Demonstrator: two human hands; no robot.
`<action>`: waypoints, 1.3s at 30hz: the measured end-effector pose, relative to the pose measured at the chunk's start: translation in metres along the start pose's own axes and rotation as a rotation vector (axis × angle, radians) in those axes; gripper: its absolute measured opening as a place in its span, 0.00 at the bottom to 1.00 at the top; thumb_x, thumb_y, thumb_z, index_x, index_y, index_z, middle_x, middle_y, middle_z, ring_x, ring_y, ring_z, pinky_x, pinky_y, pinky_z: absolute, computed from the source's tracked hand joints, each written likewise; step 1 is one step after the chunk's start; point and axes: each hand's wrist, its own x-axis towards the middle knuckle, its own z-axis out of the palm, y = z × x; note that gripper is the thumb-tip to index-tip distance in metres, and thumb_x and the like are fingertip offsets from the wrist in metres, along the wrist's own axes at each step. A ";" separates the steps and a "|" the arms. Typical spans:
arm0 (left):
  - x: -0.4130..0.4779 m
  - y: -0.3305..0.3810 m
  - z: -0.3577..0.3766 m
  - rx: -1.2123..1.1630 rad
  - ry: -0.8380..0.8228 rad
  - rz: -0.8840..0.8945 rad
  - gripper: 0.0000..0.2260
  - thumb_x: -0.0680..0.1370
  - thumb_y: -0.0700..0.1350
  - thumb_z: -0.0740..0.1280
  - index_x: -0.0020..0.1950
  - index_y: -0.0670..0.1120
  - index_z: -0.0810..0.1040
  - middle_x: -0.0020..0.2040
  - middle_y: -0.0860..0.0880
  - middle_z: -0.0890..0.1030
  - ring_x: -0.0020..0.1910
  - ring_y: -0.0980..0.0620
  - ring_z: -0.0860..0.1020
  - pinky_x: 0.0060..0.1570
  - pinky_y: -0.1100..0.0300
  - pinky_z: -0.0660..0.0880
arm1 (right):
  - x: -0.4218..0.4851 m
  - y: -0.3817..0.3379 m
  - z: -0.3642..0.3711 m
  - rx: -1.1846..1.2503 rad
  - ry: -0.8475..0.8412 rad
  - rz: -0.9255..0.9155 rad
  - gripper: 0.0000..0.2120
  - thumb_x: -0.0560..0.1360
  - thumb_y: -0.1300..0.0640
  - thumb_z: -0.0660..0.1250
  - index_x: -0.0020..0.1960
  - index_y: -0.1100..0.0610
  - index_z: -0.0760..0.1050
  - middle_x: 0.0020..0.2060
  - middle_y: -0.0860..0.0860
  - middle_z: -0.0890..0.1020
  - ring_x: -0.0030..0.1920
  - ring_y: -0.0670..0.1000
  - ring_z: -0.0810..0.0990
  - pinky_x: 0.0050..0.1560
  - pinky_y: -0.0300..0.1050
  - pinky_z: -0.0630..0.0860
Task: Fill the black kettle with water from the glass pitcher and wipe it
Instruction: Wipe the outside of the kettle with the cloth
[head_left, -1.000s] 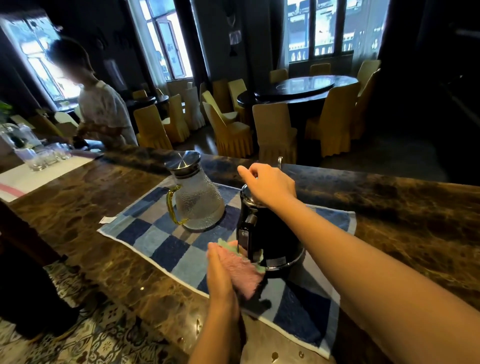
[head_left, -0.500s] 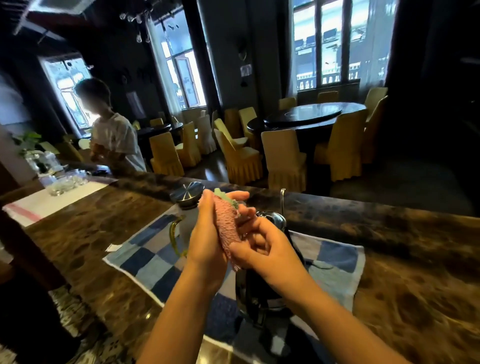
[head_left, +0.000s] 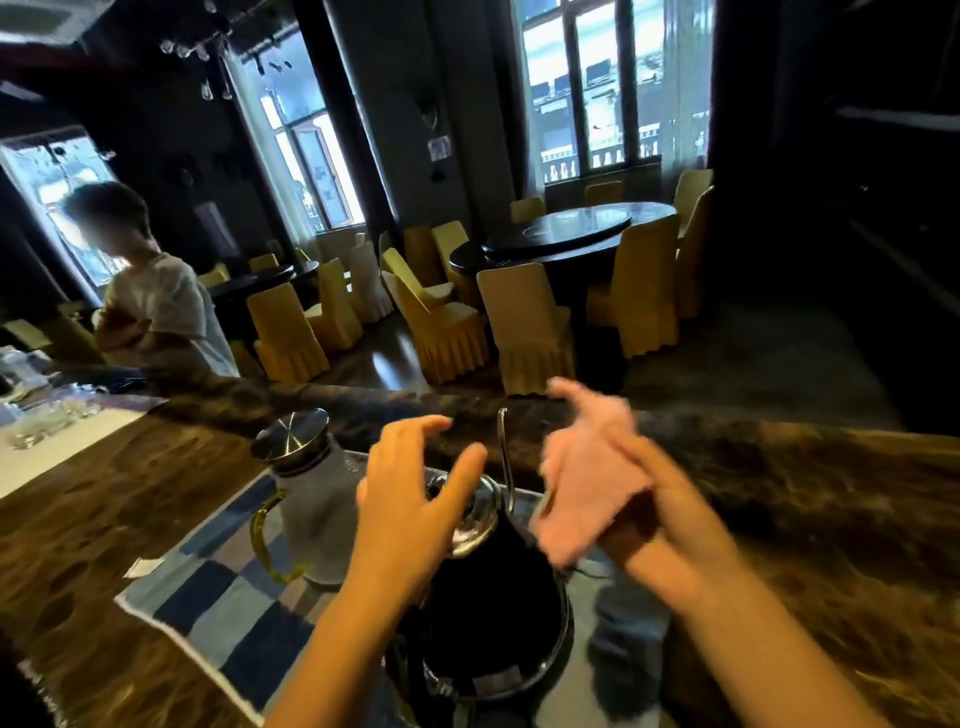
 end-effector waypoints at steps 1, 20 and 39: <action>-0.003 -0.006 0.001 0.013 -0.047 -0.072 0.31 0.64 0.70 0.61 0.63 0.59 0.66 0.61 0.59 0.71 0.64 0.56 0.69 0.65 0.49 0.68 | 0.004 -0.010 -0.004 0.026 0.023 -0.077 0.22 0.65 0.54 0.74 0.59 0.54 0.81 0.44 0.59 0.83 0.44 0.55 0.83 0.50 0.53 0.80; -0.009 -0.017 0.009 -0.062 -0.288 -0.182 0.39 0.52 0.63 0.72 0.60 0.62 0.60 0.56 0.64 0.72 0.55 0.69 0.73 0.47 0.76 0.69 | 0.083 0.070 -0.083 -1.031 0.155 0.228 0.18 0.82 0.49 0.54 0.57 0.55 0.80 0.54 0.55 0.83 0.57 0.53 0.80 0.65 0.51 0.72; -0.011 -0.022 0.011 0.037 -0.284 -0.160 0.42 0.56 0.65 0.72 0.65 0.59 0.59 0.61 0.59 0.70 0.62 0.59 0.70 0.62 0.63 0.70 | 0.091 0.066 -0.098 -0.639 0.263 0.450 0.10 0.78 0.60 0.62 0.44 0.64 0.79 0.34 0.58 0.81 0.37 0.53 0.79 0.44 0.44 0.76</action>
